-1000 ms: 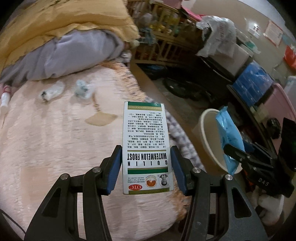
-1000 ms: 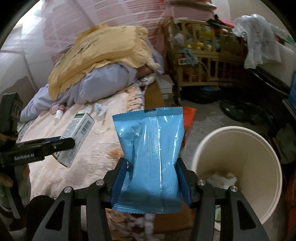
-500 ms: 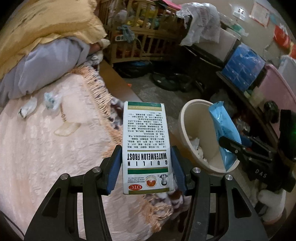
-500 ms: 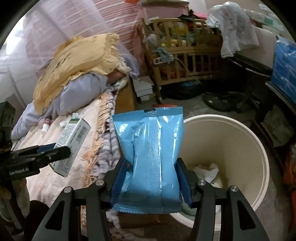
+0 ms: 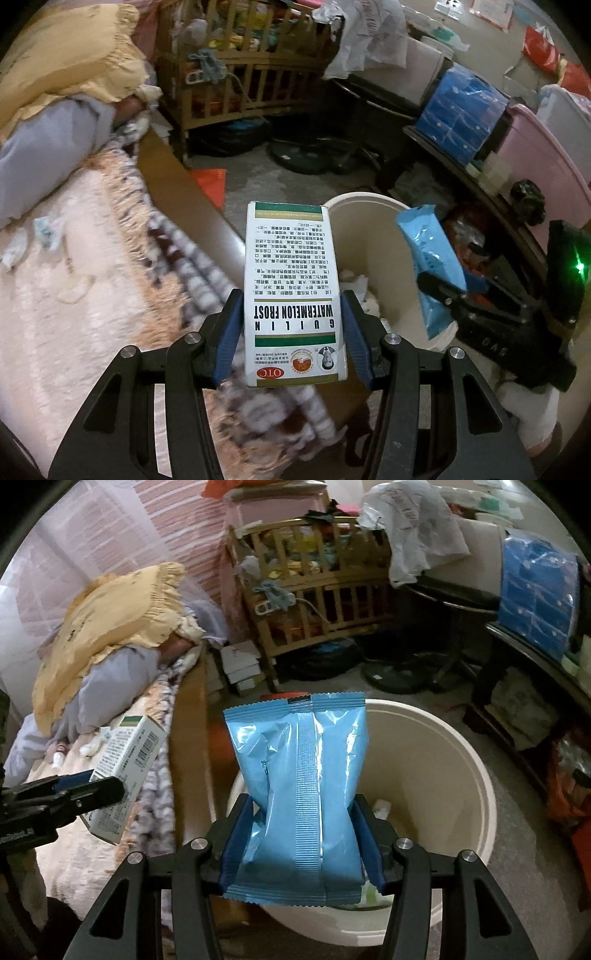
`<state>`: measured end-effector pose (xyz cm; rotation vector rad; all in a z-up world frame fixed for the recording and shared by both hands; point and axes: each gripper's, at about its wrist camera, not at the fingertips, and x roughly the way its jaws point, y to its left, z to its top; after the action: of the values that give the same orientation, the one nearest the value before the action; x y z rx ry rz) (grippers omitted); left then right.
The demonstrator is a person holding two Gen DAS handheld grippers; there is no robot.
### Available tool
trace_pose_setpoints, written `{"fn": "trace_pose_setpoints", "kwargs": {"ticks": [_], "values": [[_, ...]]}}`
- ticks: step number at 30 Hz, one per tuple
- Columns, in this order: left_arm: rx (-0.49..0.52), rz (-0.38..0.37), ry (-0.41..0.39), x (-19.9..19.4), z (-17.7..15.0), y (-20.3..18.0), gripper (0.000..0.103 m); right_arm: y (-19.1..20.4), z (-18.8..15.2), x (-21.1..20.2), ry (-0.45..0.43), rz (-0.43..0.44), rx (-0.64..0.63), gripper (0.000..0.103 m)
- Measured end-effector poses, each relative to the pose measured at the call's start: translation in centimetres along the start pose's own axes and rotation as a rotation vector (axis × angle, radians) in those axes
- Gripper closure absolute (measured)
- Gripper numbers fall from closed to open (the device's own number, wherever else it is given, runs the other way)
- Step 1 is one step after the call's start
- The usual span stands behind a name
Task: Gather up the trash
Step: 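Carry the box and blue pack toward the white bucket with both tools, then open both tools over the bucket to drop the box and blue pack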
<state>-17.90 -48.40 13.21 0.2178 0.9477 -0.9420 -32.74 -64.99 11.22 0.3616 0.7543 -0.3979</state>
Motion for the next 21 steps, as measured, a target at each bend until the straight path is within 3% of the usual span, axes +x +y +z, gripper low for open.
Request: {"fn": "trace_pose_setpoints", "kwargs": {"ticks": [21], "values": [[-0.016, -0.151, 0.039, 6.1, 2.1, -4.0, 0.052, -5.1, 0.0, 0.7, 0.024, -0.101, 0.134, 0.051]]}}
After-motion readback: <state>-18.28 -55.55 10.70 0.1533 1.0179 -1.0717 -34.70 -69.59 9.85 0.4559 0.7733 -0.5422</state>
